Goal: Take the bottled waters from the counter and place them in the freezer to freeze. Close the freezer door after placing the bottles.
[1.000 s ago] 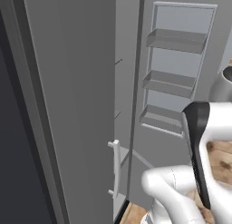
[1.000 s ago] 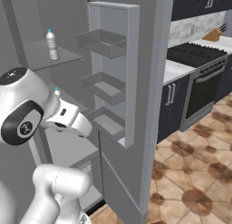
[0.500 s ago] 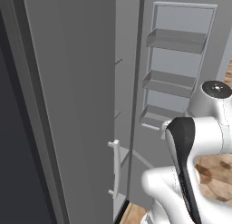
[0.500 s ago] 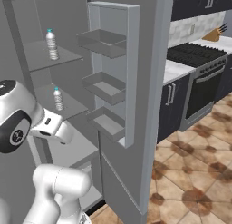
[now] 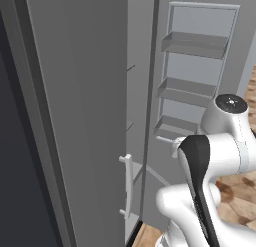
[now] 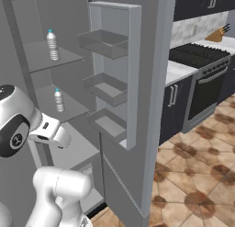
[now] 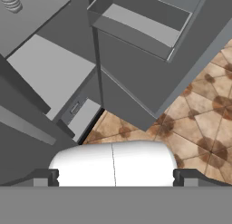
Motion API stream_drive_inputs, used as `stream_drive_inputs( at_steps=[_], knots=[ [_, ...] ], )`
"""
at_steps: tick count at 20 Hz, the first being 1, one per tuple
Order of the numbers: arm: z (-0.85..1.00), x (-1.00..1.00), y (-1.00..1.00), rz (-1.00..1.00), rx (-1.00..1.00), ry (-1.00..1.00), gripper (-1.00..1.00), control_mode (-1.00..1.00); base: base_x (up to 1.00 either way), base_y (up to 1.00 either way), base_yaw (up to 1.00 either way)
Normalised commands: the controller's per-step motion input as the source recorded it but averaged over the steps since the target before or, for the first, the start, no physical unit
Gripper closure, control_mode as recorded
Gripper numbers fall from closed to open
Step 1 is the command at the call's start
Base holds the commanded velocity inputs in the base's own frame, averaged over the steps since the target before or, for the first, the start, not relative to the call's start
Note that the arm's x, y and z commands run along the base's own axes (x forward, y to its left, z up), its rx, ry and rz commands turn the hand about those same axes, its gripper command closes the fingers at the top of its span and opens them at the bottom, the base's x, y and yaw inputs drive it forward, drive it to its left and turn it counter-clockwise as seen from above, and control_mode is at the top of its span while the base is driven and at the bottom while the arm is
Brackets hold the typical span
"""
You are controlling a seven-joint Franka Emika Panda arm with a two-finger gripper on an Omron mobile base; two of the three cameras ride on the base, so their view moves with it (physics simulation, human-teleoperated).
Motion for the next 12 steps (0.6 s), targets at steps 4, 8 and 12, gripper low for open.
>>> stream_drive_inputs(
  at_steps=[4,8,12],
  knots=[
    [0.00,0.00,0.00,0.00,0.00,0.00,-1.00,-1.00,0.00,0.00,0.00],
    [-0.01,-0.02,0.00,0.00,0.00,-0.01,-1.00,1.00,-0.18,-0.04,0.00],
    [0.00,0.00,0.00,0.00,0.00,0.00,-1.00,1.00,-0.68,-0.31,0.03]
  ],
)
